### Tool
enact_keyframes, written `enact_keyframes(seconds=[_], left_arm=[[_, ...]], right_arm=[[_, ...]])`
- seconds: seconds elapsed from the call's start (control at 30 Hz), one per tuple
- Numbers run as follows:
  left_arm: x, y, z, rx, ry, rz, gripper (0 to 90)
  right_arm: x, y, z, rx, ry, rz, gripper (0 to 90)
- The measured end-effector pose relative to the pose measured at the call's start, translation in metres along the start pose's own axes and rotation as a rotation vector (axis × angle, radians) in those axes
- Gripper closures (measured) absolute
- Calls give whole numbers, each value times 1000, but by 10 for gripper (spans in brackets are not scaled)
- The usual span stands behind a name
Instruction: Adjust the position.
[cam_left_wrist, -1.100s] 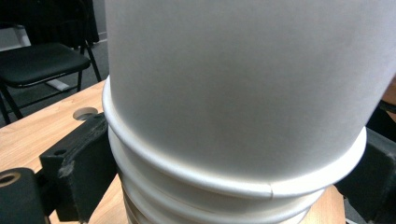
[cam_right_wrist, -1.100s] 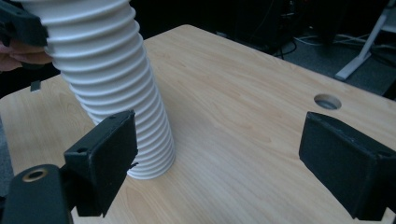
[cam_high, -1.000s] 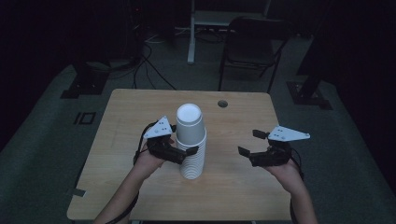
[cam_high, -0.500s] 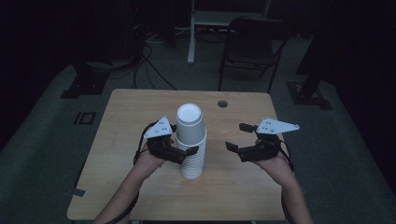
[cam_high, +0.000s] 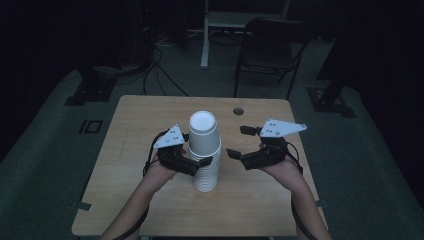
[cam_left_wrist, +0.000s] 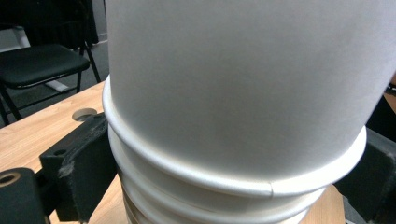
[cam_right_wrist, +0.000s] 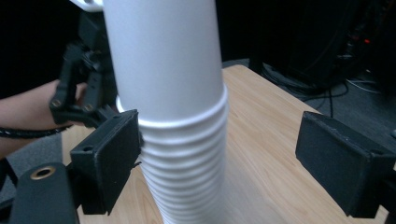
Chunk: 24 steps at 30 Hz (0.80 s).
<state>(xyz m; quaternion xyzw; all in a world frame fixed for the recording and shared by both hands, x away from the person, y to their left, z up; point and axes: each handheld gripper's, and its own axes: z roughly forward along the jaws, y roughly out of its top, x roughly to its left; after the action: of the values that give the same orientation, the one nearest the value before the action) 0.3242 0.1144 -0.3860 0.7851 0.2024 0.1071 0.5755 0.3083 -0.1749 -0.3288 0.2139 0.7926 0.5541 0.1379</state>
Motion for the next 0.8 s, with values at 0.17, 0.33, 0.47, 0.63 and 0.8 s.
enact_keyframes(seconds=[0.17,0.33,0.47,0.63,0.8], left_arm=[[0,0,0,-3,0,-1,53],[0,0,0,-2,0,-2,53],[0,-1,0,-4,0,-2,53],[0,0,0,-2,0,-3,53],[-1,0,1,-2,2,-4,53]], right_arm=[[5,8,7,-27,31,-8,134],[8,17,15,-52,57,-24,148],[10,25,22,-49,64,-29,148],[14,32,32,-41,83,-45,148],[14,38,39,-39,95,-50,148]])
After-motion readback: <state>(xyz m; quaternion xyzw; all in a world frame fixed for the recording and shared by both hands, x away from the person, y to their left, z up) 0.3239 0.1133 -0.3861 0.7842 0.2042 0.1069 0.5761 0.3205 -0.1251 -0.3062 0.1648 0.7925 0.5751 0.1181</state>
